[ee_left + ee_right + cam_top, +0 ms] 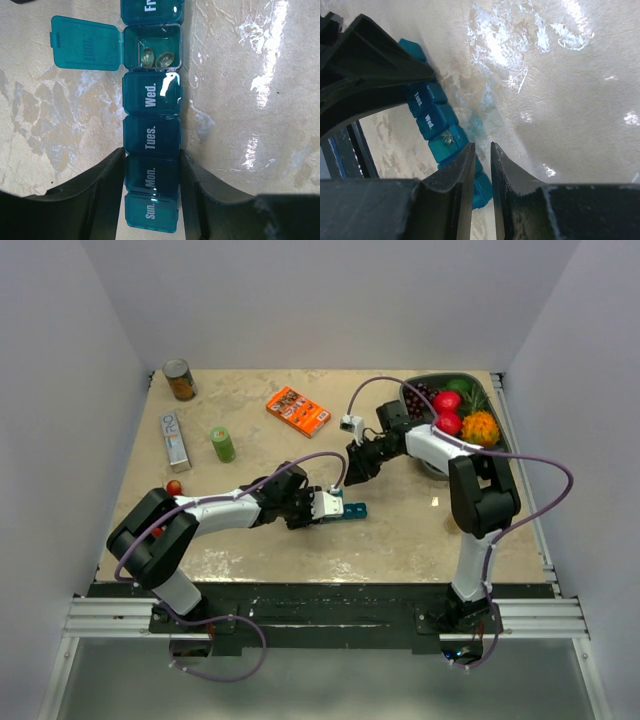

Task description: Sort the pills into containers

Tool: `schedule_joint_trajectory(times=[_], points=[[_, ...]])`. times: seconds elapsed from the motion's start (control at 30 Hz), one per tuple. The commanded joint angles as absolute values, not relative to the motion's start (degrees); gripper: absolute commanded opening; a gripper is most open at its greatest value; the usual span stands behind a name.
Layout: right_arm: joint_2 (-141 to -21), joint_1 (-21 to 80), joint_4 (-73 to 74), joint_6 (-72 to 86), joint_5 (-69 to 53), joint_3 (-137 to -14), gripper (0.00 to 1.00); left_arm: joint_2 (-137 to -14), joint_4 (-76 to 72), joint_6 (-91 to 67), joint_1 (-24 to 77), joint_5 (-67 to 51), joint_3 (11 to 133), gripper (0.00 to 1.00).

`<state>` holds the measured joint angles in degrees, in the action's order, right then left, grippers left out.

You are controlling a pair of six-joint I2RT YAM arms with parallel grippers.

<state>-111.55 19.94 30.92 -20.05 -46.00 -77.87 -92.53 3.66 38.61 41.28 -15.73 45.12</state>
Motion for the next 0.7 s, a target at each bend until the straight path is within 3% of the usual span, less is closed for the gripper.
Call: schedule_joint_trajectory(times=[0.0, 0.3, 0.67], points=[[-112.59, 21.09, 30.76, -18.98, -46.76, -80.42, 0.22, -93.52, 3.96, 38.76, 41.48, -15.82, 46.05, 0.06], [-114.08, 22.59, 32.43, -20.39, -48.86, -80.33, 0.21, -93.51, 3.78, 38.5, 41.48, -16.26, 45.97, 0.0], [-111.09, 22.76, 41.92, -30.93, -54.76, -78.4, 0.17, -93.69, 4.13, 37.79, 41.48, -16.26, 46.41, 0.0]])
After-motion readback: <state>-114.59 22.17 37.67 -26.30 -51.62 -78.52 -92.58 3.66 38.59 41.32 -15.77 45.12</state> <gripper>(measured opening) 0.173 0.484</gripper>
